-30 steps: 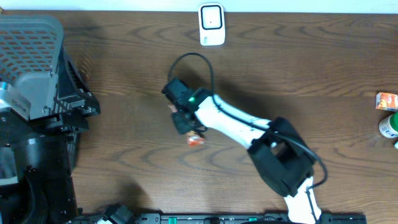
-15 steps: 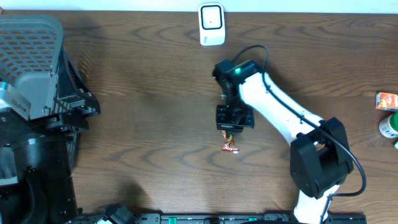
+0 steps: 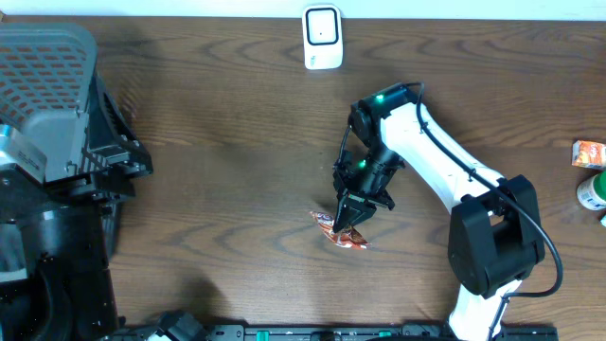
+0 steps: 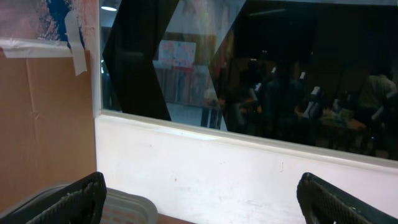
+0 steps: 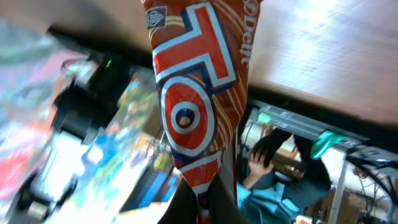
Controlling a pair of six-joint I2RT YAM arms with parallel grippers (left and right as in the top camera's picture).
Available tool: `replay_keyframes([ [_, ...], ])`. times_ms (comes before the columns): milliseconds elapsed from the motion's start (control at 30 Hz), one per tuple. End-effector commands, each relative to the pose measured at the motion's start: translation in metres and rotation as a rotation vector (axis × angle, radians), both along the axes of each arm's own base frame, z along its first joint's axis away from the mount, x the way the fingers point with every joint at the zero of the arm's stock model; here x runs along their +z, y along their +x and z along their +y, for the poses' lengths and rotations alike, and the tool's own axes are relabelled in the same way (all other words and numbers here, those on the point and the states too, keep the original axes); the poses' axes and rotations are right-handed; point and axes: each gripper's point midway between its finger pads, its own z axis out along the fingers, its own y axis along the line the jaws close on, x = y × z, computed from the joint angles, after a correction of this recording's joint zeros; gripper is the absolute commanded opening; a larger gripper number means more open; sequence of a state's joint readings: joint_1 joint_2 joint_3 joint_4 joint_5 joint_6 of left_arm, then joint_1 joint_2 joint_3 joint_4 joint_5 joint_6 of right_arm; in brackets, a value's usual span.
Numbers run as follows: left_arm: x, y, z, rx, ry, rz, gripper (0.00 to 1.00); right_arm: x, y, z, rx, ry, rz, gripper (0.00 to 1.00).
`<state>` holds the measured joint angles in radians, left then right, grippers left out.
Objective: Scan the item barcode
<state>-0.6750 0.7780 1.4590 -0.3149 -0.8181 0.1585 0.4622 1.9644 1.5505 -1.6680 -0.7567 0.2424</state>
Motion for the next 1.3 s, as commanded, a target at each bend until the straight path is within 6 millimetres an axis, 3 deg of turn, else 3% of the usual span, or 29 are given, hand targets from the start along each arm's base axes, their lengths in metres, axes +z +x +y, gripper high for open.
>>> replay_keyframes([
  [0,-0.001,0.000,0.002,0.011,0.011,0.004,0.98,0.017,0.000,0.013,-0.029,0.163,0.035,0.01],
  [367,-0.001,0.000,0.002,0.011,0.011,0.004,0.98,0.022,0.038,0.000,-0.186,0.277,0.023,0.01],
  [467,-0.001,0.000,0.002,0.011,0.011,0.004,0.98,0.006,0.054,-0.013,-0.179,0.285,-0.046,0.01],
  [633,-0.001,0.000,0.002,0.011,0.011,0.004,0.98,-0.011,0.070,-0.024,-0.225,0.339,-0.012,0.01],
  [800,-0.001,0.000,0.002,0.011,0.011,0.004,0.98,-0.060,0.084,-0.030,-0.145,0.360,-0.095,0.01],
  [933,0.000,0.000,0.001,0.010,0.011,0.004,0.98,-0.083,0.095,-0.027,-0.125,0.382,-0.149,0.01],
  [1133,0.000,0.000,0.002,0.011,0.011,0.004,0.98,-0.119,0.122,-0.048,-0.034,0.223,-0.333,0.02],
  [1267,-0.001,0.000,0.002,0.011,0.011,0.004,0.98,-0.118,0.134,-0.056,-0.011,0.144,-0.380,0.22],
])
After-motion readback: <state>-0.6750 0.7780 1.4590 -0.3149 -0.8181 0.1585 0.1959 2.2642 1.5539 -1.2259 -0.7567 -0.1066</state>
